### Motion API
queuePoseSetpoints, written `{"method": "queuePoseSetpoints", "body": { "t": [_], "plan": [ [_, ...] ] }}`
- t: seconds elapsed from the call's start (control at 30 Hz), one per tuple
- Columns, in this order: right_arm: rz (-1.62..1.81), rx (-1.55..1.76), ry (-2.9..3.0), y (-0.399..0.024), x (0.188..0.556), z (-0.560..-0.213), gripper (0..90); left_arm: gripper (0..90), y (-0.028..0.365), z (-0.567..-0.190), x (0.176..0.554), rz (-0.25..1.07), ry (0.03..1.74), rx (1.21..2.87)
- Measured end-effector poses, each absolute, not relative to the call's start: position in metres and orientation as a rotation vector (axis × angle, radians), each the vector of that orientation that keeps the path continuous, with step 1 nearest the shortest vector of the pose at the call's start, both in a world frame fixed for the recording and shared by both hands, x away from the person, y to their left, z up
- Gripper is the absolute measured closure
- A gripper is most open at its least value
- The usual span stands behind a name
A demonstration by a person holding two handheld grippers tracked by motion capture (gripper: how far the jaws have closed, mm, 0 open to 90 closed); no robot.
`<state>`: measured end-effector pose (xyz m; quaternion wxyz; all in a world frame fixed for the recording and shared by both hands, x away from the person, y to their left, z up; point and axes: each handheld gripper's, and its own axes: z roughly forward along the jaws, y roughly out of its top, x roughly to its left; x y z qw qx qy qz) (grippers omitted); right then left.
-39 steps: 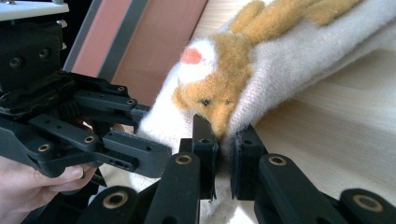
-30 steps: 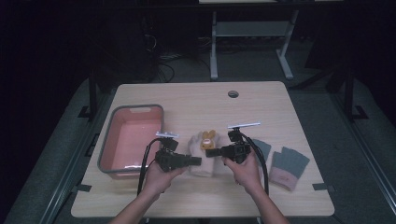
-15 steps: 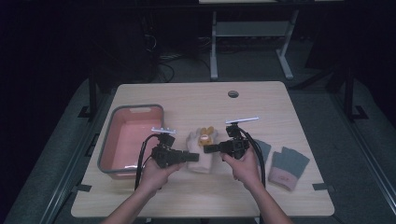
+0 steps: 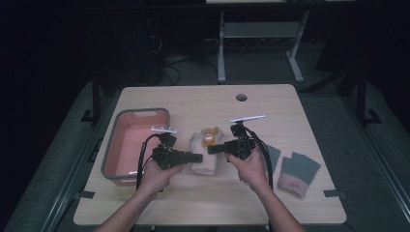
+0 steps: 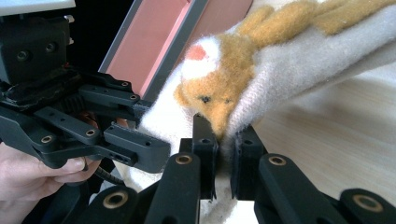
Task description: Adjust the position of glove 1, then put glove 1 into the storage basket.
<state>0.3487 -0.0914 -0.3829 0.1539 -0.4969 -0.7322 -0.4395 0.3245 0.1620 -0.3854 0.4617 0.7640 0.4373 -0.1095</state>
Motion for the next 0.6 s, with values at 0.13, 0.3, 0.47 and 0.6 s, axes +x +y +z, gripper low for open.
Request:
{"method": "queuePoseSetpoints", "body": {
  "t": [0.13, 0.3, 0.47, 0.6],
  "plan": [
    [-1.254, -1.417, -2.102, -0.088, 0.351, -0.378, 82.4, 66.9, 0.166, -0.381, 0.324, -0.266, 1.079, 1.866],
    [-1.25, -1.408, -2.104, -0.082, 0.351, -0.373, 82.4, 66.9, 0.171, -0.378, 0.324, -0.261, 1.081, 1.869],
    [-1.253, -1.398, -2.111, -0.078, 0.352, -0.37, 82.4, 66.9, 0.175, -0.374, 0.324, -0.26, 1.078, 1.867],
    [-1.257, -1.391, -2.11, -0.078, 0.352, -0.367, 82.4, 66.9, 0.175, -0.369, 0.324, -0.255, 1.074, 1.868]
  ]
}}
